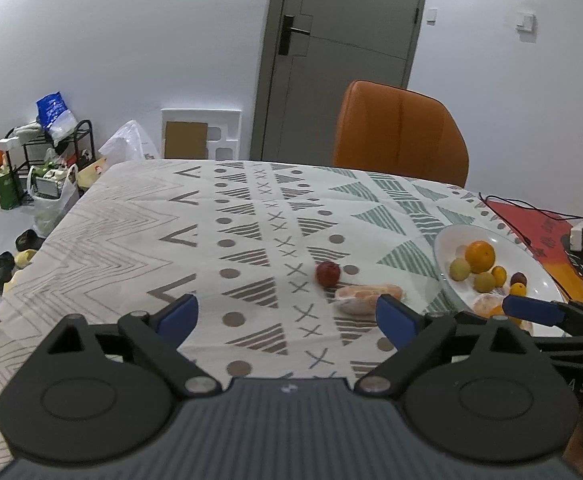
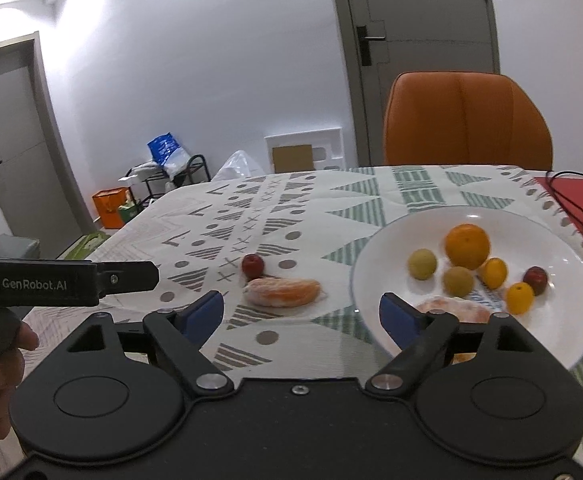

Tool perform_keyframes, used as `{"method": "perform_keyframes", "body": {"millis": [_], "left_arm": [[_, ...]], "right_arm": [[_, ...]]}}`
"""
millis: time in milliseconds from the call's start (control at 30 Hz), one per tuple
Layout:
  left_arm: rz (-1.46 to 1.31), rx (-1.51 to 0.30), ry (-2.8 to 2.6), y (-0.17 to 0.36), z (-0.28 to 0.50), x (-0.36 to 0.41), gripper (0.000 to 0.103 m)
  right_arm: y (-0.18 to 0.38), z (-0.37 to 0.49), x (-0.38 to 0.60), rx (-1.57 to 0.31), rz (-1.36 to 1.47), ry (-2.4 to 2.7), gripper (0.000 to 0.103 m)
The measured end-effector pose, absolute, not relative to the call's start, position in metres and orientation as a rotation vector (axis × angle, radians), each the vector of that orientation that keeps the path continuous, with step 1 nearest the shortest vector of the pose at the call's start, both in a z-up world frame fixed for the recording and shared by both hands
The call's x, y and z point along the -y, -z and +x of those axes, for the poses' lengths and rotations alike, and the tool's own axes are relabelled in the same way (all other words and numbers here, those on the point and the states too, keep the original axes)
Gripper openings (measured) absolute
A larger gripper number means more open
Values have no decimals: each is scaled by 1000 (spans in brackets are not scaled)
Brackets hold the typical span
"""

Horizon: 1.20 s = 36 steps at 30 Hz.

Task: Organize fruits
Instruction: 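Move both open tools back toward the red plum and wrapped orange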

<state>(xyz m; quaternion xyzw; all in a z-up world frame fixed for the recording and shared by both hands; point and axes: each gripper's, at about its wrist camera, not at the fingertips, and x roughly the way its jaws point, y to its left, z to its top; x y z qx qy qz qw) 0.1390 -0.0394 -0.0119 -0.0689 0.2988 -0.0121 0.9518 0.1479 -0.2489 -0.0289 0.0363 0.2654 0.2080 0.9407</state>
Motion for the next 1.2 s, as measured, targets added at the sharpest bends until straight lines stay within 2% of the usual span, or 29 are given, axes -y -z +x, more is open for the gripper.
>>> {"method": "perform_keyframes", "body": {"millis": [367,500,600,833,900,1033,1200], "left_arm": [[-184,-617,-5,18,143,16,95],[-209,-633,-31,22,148,5,98],[-227,-638,-47,25,150,-3,98],[-250,-650,-66,31,155,-19,98],[-255,-654,-71,34,156,-23,98],[-270,-666,-75,38,159,-30,98],[-282,-679,-81,43,162,-35,98]], "right_arm": [[33,163,222,-572,59,-468,86],[37,170,211,-588,40,-480,98],[40,175,202,-601,16,-485,103],[49,189,187,-627,-13,-473,103],[50,192,184,-635,-14,-476,100],[54,201,179,-670,-23,-466,81],[59,208,172,-686,-56,-435,80]]}}
